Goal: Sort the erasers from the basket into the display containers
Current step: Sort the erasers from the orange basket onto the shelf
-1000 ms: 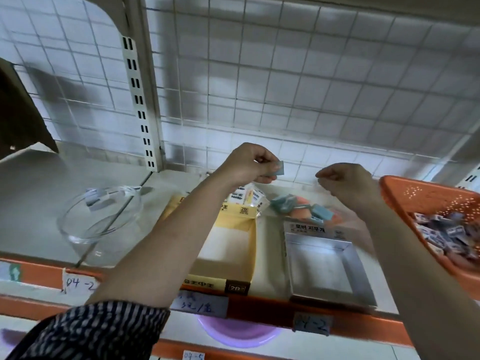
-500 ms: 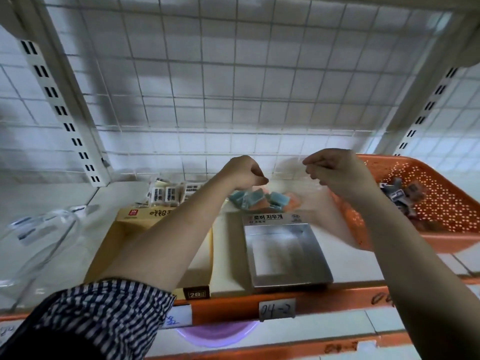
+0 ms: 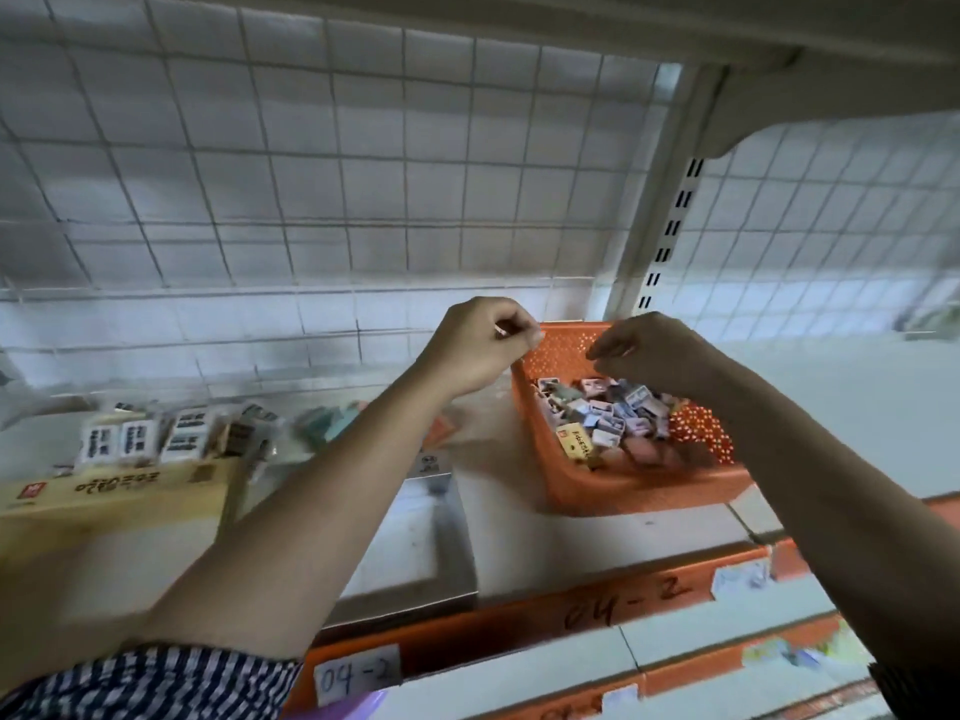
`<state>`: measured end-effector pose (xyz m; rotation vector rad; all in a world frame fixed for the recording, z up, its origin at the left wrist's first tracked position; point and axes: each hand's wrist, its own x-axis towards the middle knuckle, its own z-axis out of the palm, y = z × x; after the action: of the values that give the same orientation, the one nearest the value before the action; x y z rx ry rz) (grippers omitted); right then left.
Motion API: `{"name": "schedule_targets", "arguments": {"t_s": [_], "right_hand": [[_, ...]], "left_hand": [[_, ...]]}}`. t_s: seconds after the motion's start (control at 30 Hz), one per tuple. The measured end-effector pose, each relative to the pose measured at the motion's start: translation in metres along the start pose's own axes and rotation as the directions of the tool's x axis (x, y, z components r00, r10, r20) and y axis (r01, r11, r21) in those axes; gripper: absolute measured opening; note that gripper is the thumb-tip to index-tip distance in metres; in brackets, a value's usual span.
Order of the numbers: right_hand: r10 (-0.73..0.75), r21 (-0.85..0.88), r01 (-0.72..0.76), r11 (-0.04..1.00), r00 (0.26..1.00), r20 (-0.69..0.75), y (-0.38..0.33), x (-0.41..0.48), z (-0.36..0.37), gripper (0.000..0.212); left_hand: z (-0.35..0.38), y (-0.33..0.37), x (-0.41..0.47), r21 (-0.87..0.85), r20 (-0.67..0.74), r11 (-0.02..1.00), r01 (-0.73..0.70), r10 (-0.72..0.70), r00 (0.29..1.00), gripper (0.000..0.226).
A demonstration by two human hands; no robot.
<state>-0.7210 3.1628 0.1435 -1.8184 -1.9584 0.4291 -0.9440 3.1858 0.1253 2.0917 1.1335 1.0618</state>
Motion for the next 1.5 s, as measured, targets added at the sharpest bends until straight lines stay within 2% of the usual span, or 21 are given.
{"name": "schedule_targets", "arguments": {"t_s": [0.17,0.27,0.47,0.7,0.8,0.87,0.93,1.0,1.1,1.2,1.3,1.4,1.5], "right_hand": [[-0.103,-0.171,0.158,0.972,0.950,0.296,0.025,0.003,0.019,0.022],[-0.137,-0.205,0.240,0.949,0.899,0.417,0.028,0.003,0.029,0.030],[-0.168,-0.246,0.313,0.917,0.864,0.475,0.026,0.005,0.043,0.035],[-0.144,-0.251,0.300,0.920,0.857,0.496,0.032,0.006,0.047,0.015],[-0.142,-0.209,0.246,0.946,0.898,0.416,0.035,0.004,0.035,0.022],[-0.137,-0.141,0.180,0.973,0.952,0.275,0.041,0.001,0.020,0.024],[-0.118,0.007,0.118,0.993,0.987,0.105,0.053,-0.004,0.005,0.018],[-0.056,0.196,0.058,0.979,0.998,-0.018,0.066,-0.011,-0.003,0.010],[0.045,0.392,-0.019,0.920,0.997,-0.058,0.080,-0.021,0.000,0.004],[0.060,0.387,-0.028,0.922,0.996,-0.069,0.089,-0.023,0.006,0.005],[0.087,0.388,-0.050,0.920,0.993,-0.078,0.090,-0.023,0.007,0.010],[0.079,0.287,-0.043,0.957,0.990,-0.116,0.089,-0.026,0.008,0.013],[0.086,0.292,-0.041,0.955,0.986,-0.145,0.089,-0.027,0.009,0.011]], "left_hand": [[0.029,0.004,-0.003,-0.036,-0.024,0.998,0.056,-0.057,0.998,0.005],[0.039,0.004,-0.008,-0.055,-0.060,0.995,0.082,-0.085,0.995,0.009],[0.045,-0.001,-0.013,-0.063,-0.111,0.989,0.136,-0.143,0.984,0.003],[0.046,0.004,-0.008,-0.056,-0.111,0.990,0.131,-0.136,0.984,0.006],[0.047,0.006,-0.002,0.033,-0.038,0.993,0.113,-0.112,0.993,0.008],[0.047,0.010,0.004,0.118,0.048,0.990,0.077,-0.083,0.995,0.009],[0.047,0.015,0.013,0.258,0.191,0.966,-0.008,-0.043,0.981,0.009],[0.049,0.021,0.022,0.415,0.403,0.901,-0.130,-0.054,0.913,0.012],[0.052,0.029,0.034,0.552,0.612,0.811,-0.194,-0.236,0.755,0.021],[0.057,0.037,0.046,0.650,0.649,0.728,-0.219,-0.382,0.659,0.036],[0.066,0.037,0.054,0.687,0.652,0.689,-0.232,-0.443,0.616,0.038],[0.074,0.026,0.057,0.655,0.649,0.730,-0.196,-0.411,0.640,0.025],[0.079,0.018,0.055,0.616,0.635,0.769,-0.169,-0.359,0.684,0.019]]}}
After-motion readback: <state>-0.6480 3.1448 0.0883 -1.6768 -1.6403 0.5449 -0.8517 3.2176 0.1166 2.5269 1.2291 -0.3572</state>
